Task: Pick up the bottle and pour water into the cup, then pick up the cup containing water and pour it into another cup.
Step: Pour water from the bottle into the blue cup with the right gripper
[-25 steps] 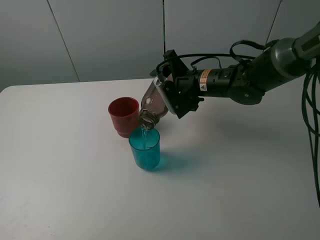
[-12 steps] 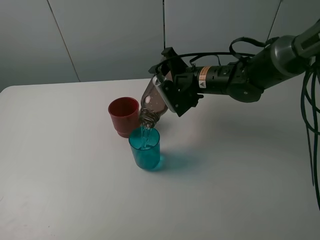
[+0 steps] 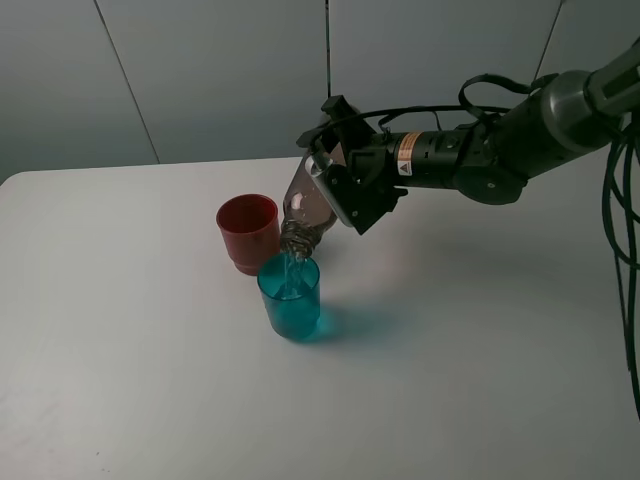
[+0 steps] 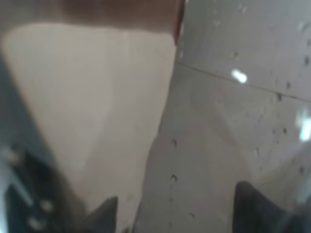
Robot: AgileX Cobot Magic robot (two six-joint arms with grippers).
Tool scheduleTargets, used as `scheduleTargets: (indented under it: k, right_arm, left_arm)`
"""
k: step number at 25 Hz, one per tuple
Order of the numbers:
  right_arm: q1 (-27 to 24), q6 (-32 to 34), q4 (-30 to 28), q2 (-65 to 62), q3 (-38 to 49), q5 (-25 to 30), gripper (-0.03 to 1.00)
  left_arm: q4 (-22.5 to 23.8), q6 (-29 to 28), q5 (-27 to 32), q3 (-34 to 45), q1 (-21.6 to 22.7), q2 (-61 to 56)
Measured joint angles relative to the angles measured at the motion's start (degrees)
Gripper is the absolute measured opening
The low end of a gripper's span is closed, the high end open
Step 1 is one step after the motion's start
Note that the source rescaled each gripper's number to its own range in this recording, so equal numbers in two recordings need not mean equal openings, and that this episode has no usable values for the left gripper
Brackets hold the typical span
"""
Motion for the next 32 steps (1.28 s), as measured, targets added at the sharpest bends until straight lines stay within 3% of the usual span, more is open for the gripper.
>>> scheduleTargets:
  k: [32]
  right_arm:
    - [0.09, -6.24, 0.48, -2.22, -0.13, -1.76, 0.01]
  left_arm:
    - [0.0, 0.0, 0.0, 0.0, 0.0, 0.0]
